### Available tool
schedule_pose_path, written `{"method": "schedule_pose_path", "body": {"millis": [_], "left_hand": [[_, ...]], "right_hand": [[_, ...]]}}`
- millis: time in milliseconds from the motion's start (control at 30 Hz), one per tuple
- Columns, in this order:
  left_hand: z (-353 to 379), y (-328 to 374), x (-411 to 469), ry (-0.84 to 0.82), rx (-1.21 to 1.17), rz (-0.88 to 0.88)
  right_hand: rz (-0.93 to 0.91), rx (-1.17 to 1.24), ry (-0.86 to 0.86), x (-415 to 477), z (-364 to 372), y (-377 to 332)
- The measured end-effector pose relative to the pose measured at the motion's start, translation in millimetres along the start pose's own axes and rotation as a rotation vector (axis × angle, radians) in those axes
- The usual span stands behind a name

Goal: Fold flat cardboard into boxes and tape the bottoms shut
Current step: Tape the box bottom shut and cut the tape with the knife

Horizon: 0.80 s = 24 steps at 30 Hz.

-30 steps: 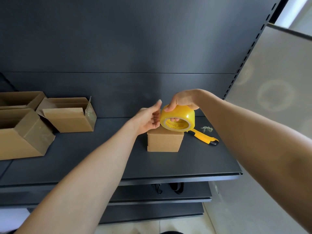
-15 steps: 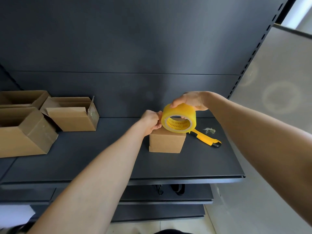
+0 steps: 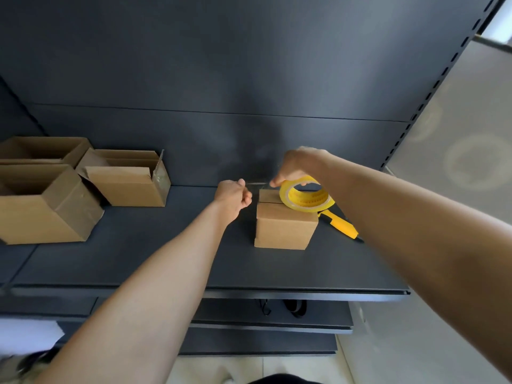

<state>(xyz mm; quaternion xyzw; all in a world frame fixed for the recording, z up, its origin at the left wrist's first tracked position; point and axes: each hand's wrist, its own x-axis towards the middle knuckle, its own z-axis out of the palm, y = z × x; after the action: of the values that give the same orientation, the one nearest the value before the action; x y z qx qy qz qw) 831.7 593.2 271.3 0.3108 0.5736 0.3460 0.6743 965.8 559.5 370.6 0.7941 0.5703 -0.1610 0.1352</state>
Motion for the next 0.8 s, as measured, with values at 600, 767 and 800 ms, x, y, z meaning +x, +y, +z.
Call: {"method": "schedule_pose_path", "body": {"millis": [600, 767, 800], "left_hand": [[-1.0, -49.1, 23.6, -0.073, 0.327, -0.016], [3.2, -52.3, 24.3, -0.112, 0.380, -0.009], [3.1, -51.6, 25.1, -0.100, 0.384, -0.003]], "right_hand": [[0.005, -0.260, 0.086, 21.6, 17.1, -32.3], [0.025, -0.274, 0.116, 25.1, 20.1, -32.2], [0.026, -0.280, 0.122, 24.9, 20.4, -32.8]]}}
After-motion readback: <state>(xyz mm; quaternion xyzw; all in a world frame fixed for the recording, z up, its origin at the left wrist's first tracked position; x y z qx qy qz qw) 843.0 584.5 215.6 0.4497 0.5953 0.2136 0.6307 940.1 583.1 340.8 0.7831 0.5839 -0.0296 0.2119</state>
